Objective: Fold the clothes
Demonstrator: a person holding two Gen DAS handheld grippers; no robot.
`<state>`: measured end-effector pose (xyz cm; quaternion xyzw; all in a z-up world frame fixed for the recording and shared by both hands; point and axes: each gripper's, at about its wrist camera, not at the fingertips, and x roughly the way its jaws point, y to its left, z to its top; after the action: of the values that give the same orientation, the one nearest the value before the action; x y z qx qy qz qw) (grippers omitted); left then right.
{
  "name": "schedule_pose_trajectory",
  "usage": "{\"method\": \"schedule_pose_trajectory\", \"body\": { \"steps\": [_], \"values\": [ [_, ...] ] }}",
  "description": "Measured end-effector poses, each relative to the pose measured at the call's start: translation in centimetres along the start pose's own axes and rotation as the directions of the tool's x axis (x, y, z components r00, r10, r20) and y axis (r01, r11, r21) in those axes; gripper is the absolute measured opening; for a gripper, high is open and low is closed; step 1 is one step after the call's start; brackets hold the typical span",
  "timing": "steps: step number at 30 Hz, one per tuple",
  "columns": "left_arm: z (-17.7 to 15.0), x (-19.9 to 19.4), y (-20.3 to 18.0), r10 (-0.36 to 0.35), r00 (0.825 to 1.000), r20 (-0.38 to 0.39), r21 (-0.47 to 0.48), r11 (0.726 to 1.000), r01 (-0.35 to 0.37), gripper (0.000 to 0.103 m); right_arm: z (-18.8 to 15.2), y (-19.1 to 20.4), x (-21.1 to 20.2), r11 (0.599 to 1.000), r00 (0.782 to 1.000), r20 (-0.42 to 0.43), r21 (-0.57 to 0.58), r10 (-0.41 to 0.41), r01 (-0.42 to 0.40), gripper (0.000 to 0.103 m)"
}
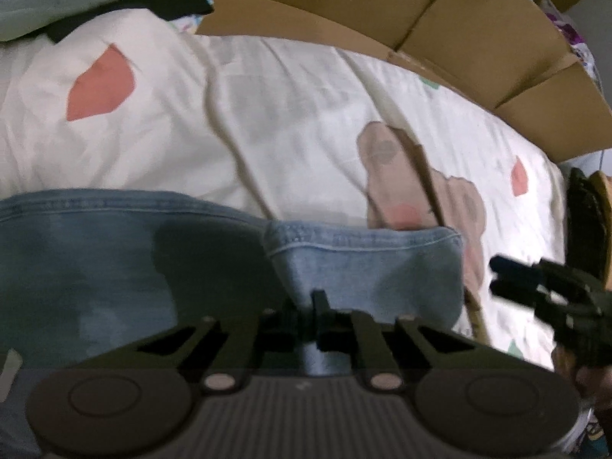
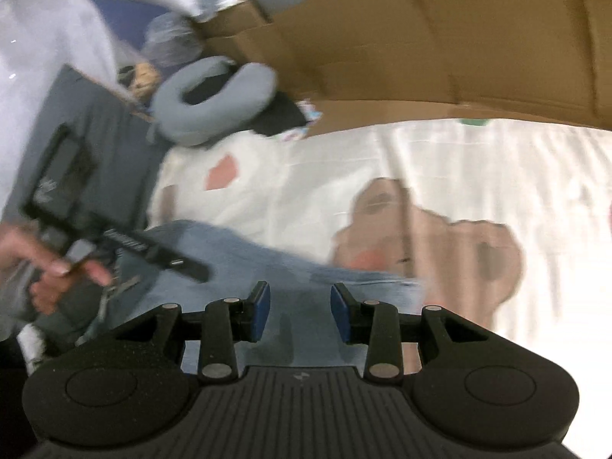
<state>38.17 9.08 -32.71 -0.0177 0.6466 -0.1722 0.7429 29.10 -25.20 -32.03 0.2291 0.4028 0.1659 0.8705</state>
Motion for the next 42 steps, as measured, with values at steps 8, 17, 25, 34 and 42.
{"method": "schedule_pose_trajectory", "body": {
  "steps": [8, 17, 25, 34, 42],
  "values": [
    [0.2, -0.3, 0.5, 0.051, 0.999, 0.008, -0.028, 0.998, -0.051, 0.007, 0.8, -3.8, 4.0, 0.998, 0.997, -0.052, 0.012, -0.053, 0.054, 0.038],
    [0.1, 0.5, 1.7, 0.112, 0.993, -0.024, -0.046, 0.993, -0.113, 0.007, 0.5, -4.1, 7.9, 0.997, 0.991, -0.119, -0.041, -0.063, 0.058, 0.038],
    [0.2, 1.9, 1.9, 0.156, 0.986, -0.057, -0.034, 0.987, -0.158, 0.008, 1.3, -5.3, 8.0, 0.997, 0.993, -0.115, 0.078, -0.004, 0.013, 0.038],
    [0.5, 3.0, 2.1, 0.175, 0.981, -0.085, -0.021, 0.984, -0.177, 0.01, 0.0, -3.0, 9.4, 0.994, 0.99, -0.105, -0.056, -0.098, 0.093, 0.037],
    [0.8, 3.3, 1.9, 0.175, 0.981, -0.087, -0.015, 0.984, -0.177, 0.013, -0.6, -1.6, 9.5, 0.979, 0.984, -0.081, -0.139, -0.161, 0.149, 0.029]
  ]
}}
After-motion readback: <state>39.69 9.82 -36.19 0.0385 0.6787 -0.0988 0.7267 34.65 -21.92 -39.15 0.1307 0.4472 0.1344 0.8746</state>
